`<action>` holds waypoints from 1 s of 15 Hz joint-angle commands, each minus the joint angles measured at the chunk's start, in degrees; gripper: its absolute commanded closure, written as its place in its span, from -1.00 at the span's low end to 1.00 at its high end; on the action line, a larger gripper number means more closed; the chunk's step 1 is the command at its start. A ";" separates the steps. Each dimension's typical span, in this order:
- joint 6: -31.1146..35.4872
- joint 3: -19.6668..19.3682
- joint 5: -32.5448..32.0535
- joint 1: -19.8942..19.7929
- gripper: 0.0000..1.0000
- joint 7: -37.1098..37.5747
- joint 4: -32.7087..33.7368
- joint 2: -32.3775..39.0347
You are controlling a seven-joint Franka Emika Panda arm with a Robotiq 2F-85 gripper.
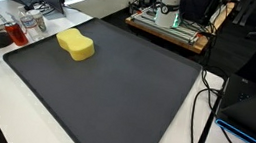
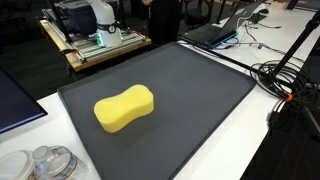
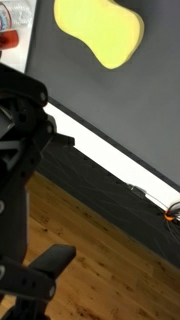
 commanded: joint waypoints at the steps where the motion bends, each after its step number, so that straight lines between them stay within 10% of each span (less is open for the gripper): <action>1: -2.95 2.24 -10.24 -0.03 -1.00 3.29 2.46 2.09; 15: -9.10 5.40 -35.11 3.51 -1.00 15.34 3.87 14.75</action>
